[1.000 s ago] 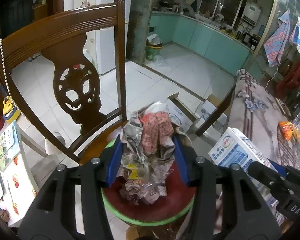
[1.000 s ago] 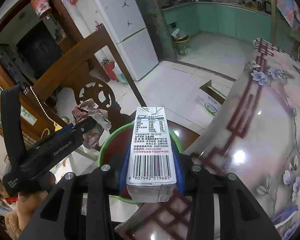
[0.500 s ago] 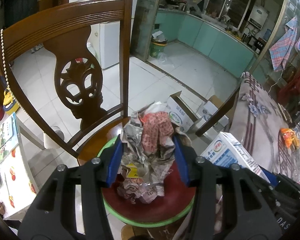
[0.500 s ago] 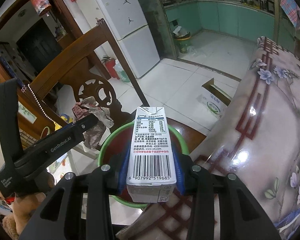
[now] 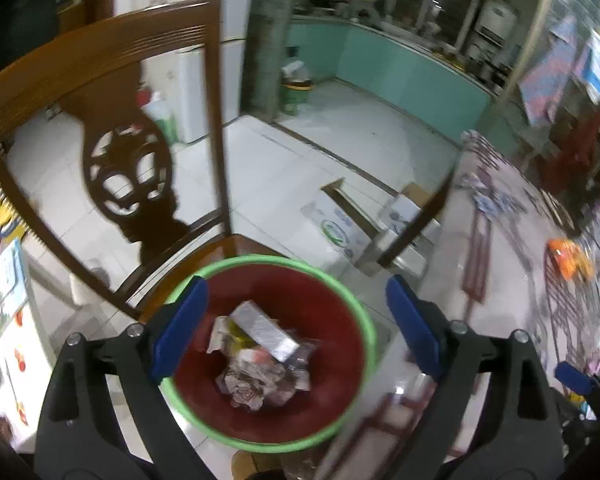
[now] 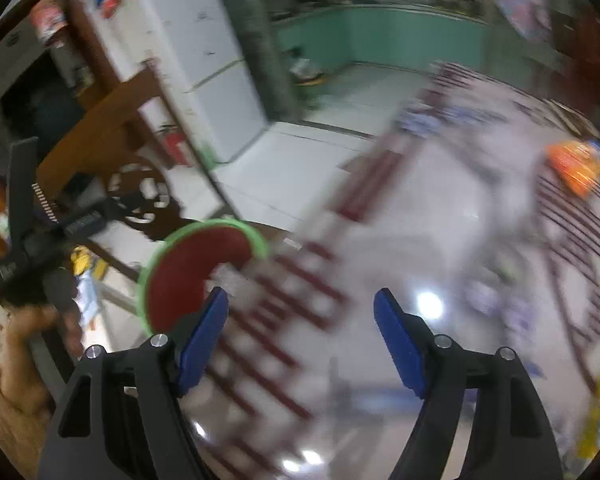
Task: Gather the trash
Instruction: 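Grasp the blue-white snack bag with the right gripper while the left grasps the yellow iced tea carton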
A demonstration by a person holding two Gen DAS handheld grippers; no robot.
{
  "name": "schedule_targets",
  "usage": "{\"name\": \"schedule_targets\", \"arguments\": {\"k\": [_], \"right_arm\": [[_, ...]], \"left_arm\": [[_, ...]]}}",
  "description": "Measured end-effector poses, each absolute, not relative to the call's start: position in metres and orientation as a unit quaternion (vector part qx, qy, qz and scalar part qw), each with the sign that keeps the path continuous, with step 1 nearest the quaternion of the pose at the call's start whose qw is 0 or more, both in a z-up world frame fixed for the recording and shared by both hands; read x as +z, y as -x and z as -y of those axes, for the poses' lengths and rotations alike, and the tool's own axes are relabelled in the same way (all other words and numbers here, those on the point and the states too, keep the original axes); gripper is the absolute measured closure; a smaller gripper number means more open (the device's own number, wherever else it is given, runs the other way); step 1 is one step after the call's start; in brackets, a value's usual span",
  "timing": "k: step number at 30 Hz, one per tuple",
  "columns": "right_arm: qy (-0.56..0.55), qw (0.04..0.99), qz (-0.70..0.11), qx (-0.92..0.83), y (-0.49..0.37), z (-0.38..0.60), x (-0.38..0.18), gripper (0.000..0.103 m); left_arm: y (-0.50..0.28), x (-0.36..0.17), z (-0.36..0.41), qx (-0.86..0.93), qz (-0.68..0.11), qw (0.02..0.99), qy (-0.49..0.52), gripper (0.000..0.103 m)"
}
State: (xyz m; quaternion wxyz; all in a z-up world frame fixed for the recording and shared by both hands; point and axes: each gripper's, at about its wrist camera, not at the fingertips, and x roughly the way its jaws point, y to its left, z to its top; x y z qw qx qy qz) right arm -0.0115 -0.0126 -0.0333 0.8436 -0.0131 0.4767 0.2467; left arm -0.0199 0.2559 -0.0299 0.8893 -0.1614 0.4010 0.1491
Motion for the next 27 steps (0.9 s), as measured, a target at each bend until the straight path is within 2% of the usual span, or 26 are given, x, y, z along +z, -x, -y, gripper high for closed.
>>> {"name": "schedule_targets", "arguments": {"k": [6,9,12,15,22,27], "right_arm": [[-0.014,0.862,-0.493,0.117,0.015,0.146,-0.036,0.024],[-0.103,0.863,-0.494,0.027,0.01,0.235,-0.032,0.023],[-0.204,0.854,-0.478,-0.018,0.013,0.301,-0.03,0.018],[-0.22,0.85,-0.475,-0.066,0.025,0.339,-0.033,0.017],[-0.258,0.808,-0.525,-0.073,0.047,0.373,-0.071,0.017],[-0.296,0.776,-0.549,0.091,0.039,0.331,-0.083,0.017]], "left_arm": [[0.004,-0.02,-0.198,0.091,-0.403,0.899,0.144,0.012],[-0.005,-0.017,-0.165,0.066,-0.404,0.903,0.127,0.011],[-0.012,-0.015,-0.135,0.043,-0.41,0.905,0.105,0.011],[-0.016,-0.016,-0.108,0.021,-0.417,0.905,0.082,0.011],[-0.019,-0.019,-0.068,-0.012,-0.427,0.902,0.063,0.011],[-0.022,-0.021,-0.042,-0.017,-0.424,0.905,0.032,0.01]]}}
